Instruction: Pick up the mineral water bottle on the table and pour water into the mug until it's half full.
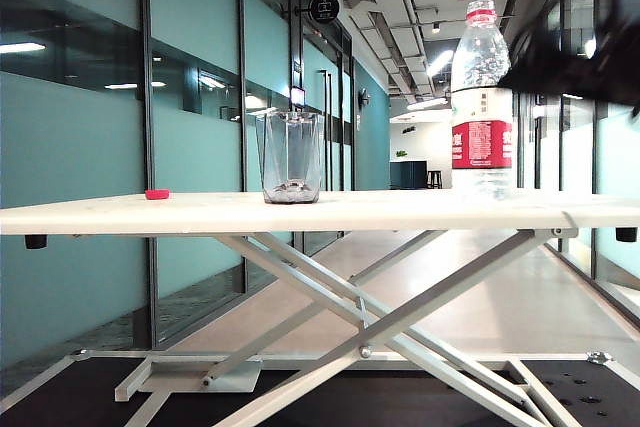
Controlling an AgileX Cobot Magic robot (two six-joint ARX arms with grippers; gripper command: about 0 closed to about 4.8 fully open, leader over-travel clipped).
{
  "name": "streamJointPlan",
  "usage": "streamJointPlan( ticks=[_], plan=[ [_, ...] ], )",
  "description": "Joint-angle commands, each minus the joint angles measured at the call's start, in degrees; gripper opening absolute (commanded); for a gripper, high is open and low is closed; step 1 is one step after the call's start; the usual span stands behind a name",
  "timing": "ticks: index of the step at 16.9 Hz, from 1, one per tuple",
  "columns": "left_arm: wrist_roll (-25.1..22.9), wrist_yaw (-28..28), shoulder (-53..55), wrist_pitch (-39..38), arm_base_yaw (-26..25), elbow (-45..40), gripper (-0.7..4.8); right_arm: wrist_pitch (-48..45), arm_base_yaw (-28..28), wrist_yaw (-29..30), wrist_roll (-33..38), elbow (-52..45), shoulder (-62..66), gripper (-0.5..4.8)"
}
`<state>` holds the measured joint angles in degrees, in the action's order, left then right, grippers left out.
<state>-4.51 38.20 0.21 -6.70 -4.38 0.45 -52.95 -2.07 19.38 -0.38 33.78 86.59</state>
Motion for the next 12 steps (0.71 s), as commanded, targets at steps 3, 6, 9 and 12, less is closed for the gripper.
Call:
streamJointPlan(
  ticks=[3,6,9,12],
  plan=[
    [-3.15,0.20,0.02,-1.05,-0.02,0.13,-0.05,-2.75,-0.11,3.91,0.13,9.86,13.40,4.79],
    [-4.33,0.20,0.02,-1.38,-0.02,0.13,-0.05,-4.13,-0.15,5.42,0.11,14.99,19.28,4.79],
    [-4.59,0.22,0.02,-1.40,-0.02,0.13,-0.05,-4.74,-0.17,6.14,0.15,18.64,22.58,4.79],
    [-4.72,0.22,0.02,-1.40,-0.02,0.13,-0.05,-4.83,-0.20,6.27,0.17,21.11,24.46,4.79]
  ],
)
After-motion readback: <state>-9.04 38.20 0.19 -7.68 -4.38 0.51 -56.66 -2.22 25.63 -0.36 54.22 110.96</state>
